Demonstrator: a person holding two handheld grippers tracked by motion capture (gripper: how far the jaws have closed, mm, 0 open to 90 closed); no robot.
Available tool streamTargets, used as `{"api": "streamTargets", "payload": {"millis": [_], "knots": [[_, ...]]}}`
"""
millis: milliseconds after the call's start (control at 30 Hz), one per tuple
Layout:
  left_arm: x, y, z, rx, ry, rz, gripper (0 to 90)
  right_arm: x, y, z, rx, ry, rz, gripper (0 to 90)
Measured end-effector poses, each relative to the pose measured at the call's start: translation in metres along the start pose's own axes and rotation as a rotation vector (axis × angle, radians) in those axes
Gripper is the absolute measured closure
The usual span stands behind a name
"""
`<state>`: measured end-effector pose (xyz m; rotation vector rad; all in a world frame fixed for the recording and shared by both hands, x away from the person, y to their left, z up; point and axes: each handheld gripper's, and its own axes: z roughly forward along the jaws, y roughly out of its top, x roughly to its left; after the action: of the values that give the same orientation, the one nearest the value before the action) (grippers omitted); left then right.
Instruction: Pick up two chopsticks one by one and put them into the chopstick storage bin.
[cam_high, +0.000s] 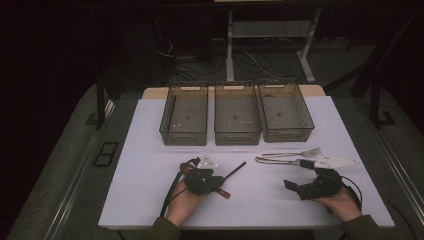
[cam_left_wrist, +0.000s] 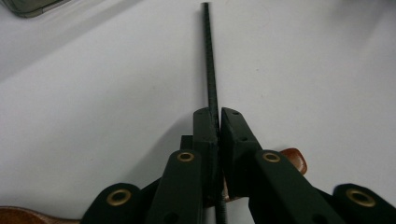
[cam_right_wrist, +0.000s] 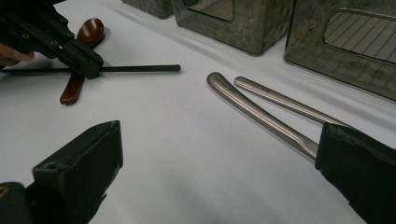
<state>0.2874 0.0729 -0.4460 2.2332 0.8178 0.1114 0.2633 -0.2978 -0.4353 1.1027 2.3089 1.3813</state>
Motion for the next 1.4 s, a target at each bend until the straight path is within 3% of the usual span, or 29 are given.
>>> {"api": "streamTargets", "payload": {"millis": [633, 1400], "knots": [[0.005, 0.003, -0.014, -0.017, -0.031, 0.004, 84.7, 0.000, 0.000, 0.000, -0.002, 0.003, -0.006, 0.4], [0.032, 0.002, -0.057, -0.073, -0.096, -0.009, 85.2, 0.000, 0.000, -0.001, 0.000, 0.004, -0.007, 0.4]]}}
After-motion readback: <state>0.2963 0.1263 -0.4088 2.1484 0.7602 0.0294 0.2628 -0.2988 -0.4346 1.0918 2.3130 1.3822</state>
